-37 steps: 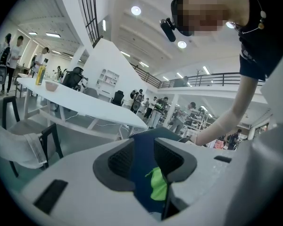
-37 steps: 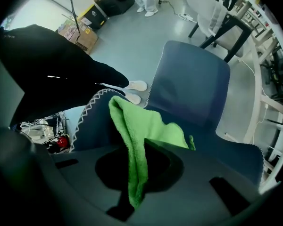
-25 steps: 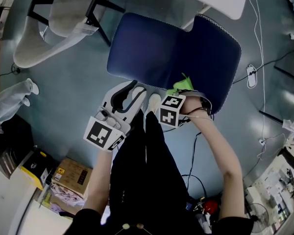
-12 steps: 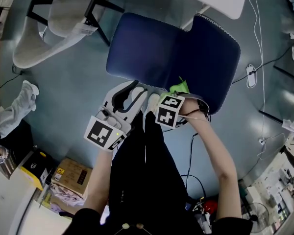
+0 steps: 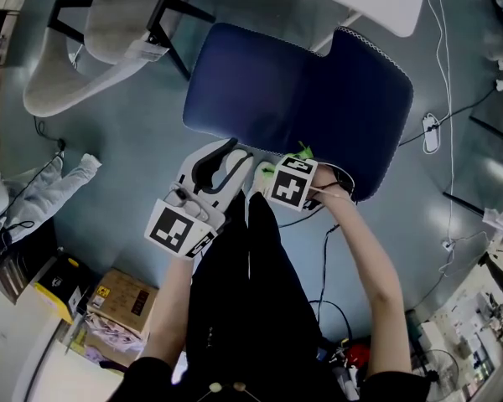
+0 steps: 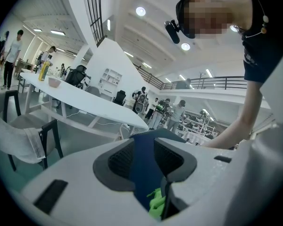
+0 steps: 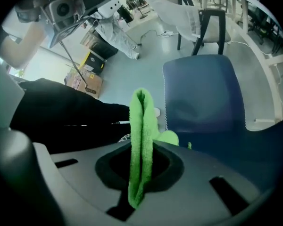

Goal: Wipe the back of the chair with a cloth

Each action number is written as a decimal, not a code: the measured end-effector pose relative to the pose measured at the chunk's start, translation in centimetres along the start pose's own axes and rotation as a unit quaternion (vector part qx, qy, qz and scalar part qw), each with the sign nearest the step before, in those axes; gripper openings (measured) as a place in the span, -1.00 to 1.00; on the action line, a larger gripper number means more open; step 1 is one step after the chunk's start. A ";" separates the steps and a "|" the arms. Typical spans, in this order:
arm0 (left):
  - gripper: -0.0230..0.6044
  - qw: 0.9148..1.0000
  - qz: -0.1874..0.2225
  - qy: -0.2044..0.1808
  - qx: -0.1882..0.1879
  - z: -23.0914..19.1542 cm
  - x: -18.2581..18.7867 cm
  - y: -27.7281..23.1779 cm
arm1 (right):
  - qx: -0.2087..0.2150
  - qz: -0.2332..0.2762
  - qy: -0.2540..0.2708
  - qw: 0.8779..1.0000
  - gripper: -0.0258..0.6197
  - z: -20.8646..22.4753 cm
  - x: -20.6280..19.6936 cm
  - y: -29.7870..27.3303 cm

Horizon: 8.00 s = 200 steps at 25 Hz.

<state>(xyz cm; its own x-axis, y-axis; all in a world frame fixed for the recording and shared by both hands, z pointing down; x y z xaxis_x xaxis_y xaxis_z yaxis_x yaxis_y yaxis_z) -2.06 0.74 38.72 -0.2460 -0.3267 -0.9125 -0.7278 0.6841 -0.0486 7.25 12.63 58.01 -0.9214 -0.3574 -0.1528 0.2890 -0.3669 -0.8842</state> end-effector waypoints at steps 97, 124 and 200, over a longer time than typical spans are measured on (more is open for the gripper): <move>-0.51 0.998 -0.007 0.031 0.052 -3.3 -2.0 2.5 | -0.227 -0.280 0.162 0.919 -0.86 15.8 -6.6 4.1; -0.51 0.999 -0.011 0.039 0.034 -2.8 -2.7 3.1 | -0.024 -0.125 0.023 0.992 -0.86 2.4 -2.5 -2.9; -0.51 0.985 -0.055 0.066 0.152 -6.7 -5.3 5.4 | -0.363 -0.323 0.230 0.843 -0.86 34.7 -2.8 7.4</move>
<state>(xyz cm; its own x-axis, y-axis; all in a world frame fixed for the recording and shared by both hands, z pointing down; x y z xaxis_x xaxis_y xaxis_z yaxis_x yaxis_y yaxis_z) -8.98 1.81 46.05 -0.2721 -0.4774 -0.8355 -0.5345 0.7970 -0.2813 21.02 -18.91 67.18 -0.8768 0.1482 0.4574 -0.3938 0.3244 -0.8600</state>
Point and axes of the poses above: the fingertips, and each gripper's own axes: y backward along the fingers, z to its right, x out of its top, the point moved 1 cm from there along y, backward along the fingers, and after that the axes turned 11 degrees about z, right-handed, at the moved point
